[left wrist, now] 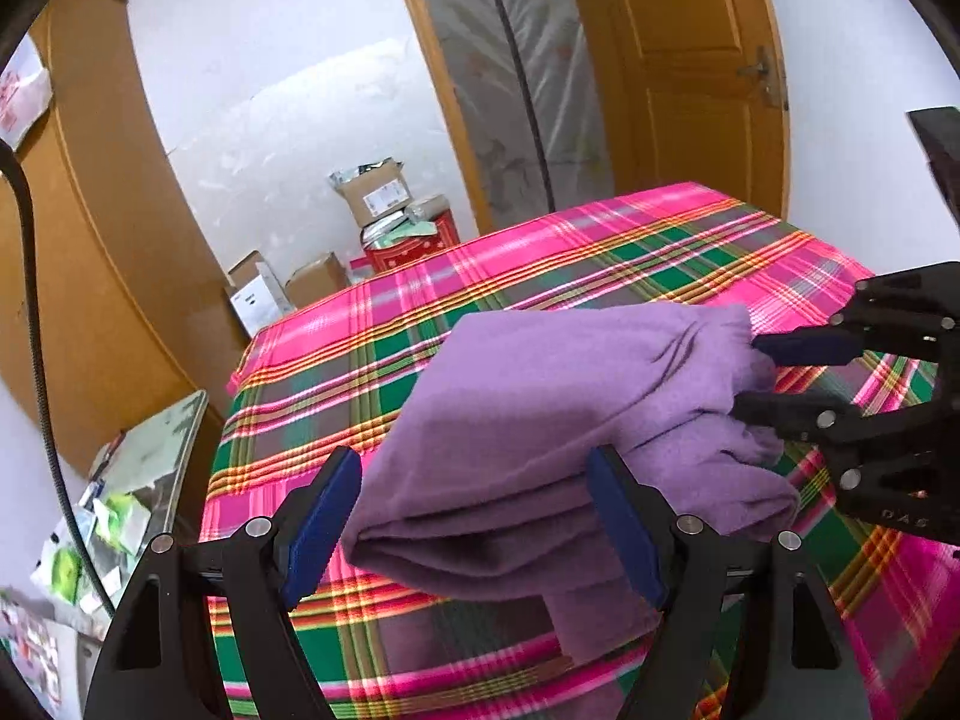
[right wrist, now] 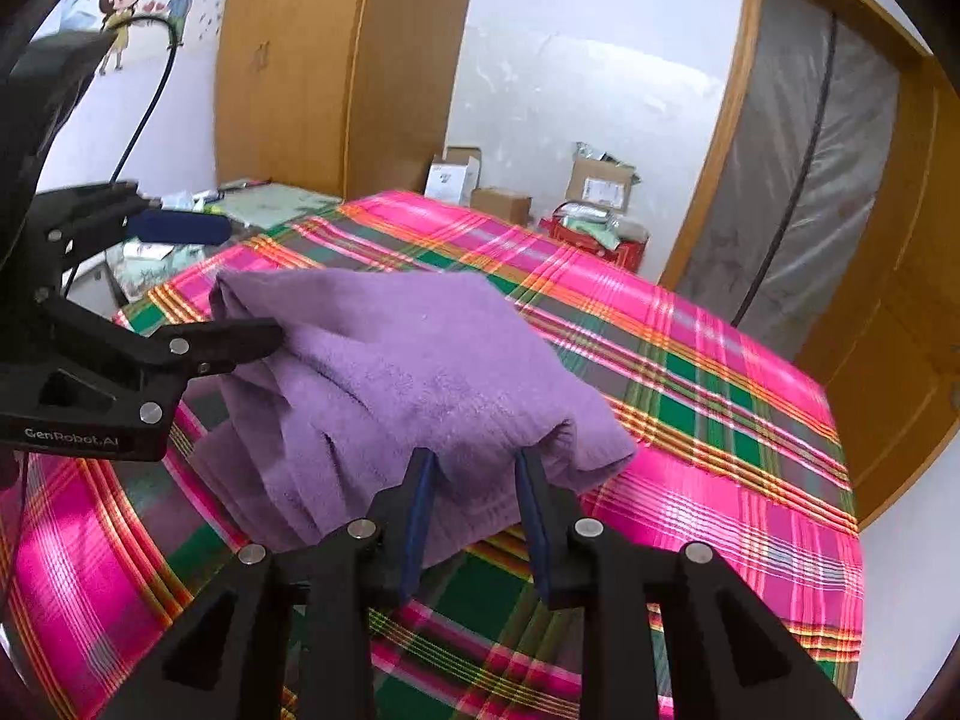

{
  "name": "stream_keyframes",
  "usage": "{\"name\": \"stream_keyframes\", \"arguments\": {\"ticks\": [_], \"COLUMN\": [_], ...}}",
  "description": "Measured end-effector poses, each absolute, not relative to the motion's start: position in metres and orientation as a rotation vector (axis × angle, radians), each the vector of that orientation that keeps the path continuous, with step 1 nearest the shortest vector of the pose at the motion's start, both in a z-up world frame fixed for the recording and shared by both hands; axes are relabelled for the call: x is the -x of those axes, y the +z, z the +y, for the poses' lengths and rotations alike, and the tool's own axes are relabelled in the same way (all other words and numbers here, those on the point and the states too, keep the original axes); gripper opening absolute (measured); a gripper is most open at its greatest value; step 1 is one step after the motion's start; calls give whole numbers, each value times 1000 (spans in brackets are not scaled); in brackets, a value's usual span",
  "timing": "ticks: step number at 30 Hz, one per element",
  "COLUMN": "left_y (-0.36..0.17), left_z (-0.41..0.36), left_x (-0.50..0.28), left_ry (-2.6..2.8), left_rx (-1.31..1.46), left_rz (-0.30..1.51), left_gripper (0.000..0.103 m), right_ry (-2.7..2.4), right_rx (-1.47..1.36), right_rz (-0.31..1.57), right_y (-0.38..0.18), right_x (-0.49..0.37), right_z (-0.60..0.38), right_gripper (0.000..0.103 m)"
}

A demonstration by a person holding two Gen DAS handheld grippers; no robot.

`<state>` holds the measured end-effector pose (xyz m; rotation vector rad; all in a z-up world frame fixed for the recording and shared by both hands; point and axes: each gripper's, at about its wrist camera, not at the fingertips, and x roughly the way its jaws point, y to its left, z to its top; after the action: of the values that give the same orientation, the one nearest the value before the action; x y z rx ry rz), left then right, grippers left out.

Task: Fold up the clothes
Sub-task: 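Grasp the lilac garment edge with the left tool while the right tool grasps it too, then lift the lilac garment with both tools, unfolding it above the bed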

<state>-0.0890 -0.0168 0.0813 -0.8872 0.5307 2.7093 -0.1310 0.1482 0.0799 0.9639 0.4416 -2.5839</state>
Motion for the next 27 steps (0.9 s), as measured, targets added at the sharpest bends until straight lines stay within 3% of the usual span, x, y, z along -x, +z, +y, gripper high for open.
{"name": "stream_keyframes", "arguments": {"ticks": [3, 8, 27], "left_y": [78, 77, 74], "left_z": [-13, -13, -31], "left_x": [90, 97, 109], "left_ry": [2717, 2727, 2828], "left_rx": [874, 869, 789], "left_rz": [565, 556, 616], "left_gripper": [79, 79, 79], "right_ry": [-2593, -2606, -2713], "right_rx": [-954, -942, -849], "right_rz": [450, 426, 344], "right_y": [78, 80, 98], "right_x": [136, 139, 148], "right_z": [150, 151, 152], "right_gripper": [27, 13, 8]}}
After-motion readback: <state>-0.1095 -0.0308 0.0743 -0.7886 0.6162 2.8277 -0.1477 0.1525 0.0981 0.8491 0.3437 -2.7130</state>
